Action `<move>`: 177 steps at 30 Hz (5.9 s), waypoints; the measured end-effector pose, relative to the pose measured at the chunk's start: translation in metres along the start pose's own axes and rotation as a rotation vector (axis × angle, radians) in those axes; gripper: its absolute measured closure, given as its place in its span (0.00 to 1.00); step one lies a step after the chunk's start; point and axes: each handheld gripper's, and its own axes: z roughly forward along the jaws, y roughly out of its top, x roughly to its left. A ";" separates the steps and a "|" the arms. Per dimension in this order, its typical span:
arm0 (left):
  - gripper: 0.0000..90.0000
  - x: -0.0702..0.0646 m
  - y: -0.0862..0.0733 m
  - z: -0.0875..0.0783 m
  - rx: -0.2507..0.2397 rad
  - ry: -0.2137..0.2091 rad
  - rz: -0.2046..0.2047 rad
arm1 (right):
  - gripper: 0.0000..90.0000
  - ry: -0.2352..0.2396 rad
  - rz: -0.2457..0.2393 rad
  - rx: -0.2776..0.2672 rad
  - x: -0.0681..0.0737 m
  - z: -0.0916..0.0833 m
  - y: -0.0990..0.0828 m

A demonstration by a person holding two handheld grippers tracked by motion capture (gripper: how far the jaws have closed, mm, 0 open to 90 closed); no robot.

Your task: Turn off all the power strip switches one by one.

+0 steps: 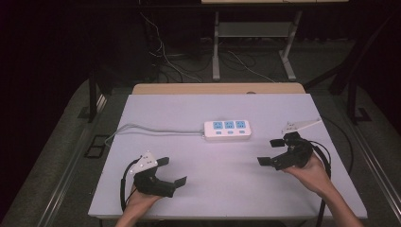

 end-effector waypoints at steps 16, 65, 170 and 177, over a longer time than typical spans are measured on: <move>0.00 -0.001 -0.003 -0.005 0.005 0.002 0.008 | 0.03 -0.014 -0.015 0.009 -0.013 0.001 0.026; 0.00 -0.001 -0.004 -0.005 0.019 0.005 0.022 | 0.47 -0.205 0.020 0.172 -0.043 0.073 0.088; 0.00 0.003 -0.005 -0.006 0.025 0.018 0.030 | 1.00 -0.073 0.102 0.097 -0.075 0.101 0.061; 0.00 0.003 -0.005 -0.006 0.026 0.019 0.031 | 1.00 -0.072 0.086 0.080 -0.073 0.089 0.068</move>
